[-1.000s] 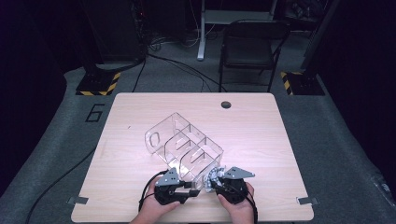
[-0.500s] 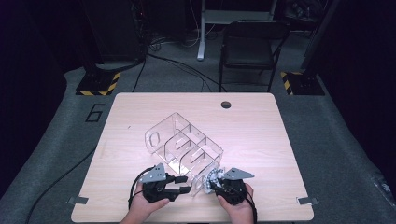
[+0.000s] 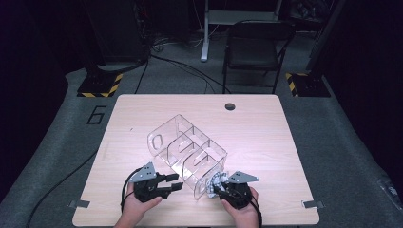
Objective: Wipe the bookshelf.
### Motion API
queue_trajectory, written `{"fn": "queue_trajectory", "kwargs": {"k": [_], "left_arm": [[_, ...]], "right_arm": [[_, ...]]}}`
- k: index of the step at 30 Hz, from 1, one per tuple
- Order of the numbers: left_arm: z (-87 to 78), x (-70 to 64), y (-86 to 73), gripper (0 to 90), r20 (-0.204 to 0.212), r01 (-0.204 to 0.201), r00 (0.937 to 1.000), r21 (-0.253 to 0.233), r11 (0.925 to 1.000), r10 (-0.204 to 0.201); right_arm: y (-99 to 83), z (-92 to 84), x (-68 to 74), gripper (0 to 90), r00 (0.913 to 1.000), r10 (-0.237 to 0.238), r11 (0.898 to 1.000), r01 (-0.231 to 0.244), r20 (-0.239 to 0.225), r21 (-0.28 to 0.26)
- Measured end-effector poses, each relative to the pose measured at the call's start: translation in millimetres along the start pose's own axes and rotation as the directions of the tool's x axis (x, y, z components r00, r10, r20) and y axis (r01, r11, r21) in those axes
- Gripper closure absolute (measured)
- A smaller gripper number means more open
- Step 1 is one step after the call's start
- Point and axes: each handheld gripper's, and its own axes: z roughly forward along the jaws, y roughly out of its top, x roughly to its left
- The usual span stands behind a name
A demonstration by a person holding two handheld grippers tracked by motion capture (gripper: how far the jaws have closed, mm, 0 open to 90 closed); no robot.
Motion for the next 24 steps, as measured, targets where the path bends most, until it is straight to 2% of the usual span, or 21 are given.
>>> {"fn": "queue_trajectory", "kwargs": {"k": [7,12,14,17,18,20,21,22,24], "left_arm": [[-5.7,13.4,-1.1,55.3,-0.087,-0.027,0.9958,-0.011,0.9996,0.026],[-10.3,25.4,-0.2,54.5,-0.119,-0.008,0.9929,-0.025,0.9997,0.005],[-10.8,30.8,0.0,53.3,-0.148,-0.01,0.989,-0.027,0.9996,0.006],[-10.4,39.5,0.5,52.4,-0.21,-0.011,0.9777,-0.025,0.9996,0.005],[-9.7,41.7,1.0,52.4,-0.21,0.003,0.9776,-0.032,0.9995,-0.01],[-8.7,46.0,3.3,52.5,-0.228,-0.009,0.9736,-0.031,0.9995,0.002],[-8.7,46.0,3.3,52.5,-0.228,-0.009,0.9736,-0.031,0.9995,0.002],[-6.8,49.2,5.3,53.1,-0.244,-0.009,0.9697,-0.039,0.9992,-0.001],[-4.9,51.8,6.5,53.1,-0.276,-0.016,0.9611,-0.036,0.9992,0.005]], "right_arm": [[0.2,-0.8,-0.1,71.1,0.9999,-0.006,1.0,0.006,-0.009,-0.001],[0.4,-1.5,-0.4,71.1,1.0,-0.003,1.0,0.003,-0.009,-0.001],[0.7,-2.2,-0.8,71.0,1.0,-0.006,1.0,0.005,-0.004,-0.008],[1.0,-3.2,0.1,70.9,1.0,0.005,1.0,-0.005,-0.001,-0.017],[1.2,-3.7,0.4,70.9,1.0,0.008,1.0,-0.008,0.001,-0.018],[1.6,-4.3,1.8,70.9,0.9999,0.014,1.0,-0.014,0.005,-0.019],[1.6,-4.3,1.8,70.9,0.9999,0.014,1.0,-0.014,0.005,-0.019],[2.6,-5.5,2.4,70.8,0.9999,0.002,1.0,-0.002,0.012,-0.023],[3.1,-7.2,4.2,70.7,0.9998,0.014,0.999,-0.014,0.011,-0.031]]}}
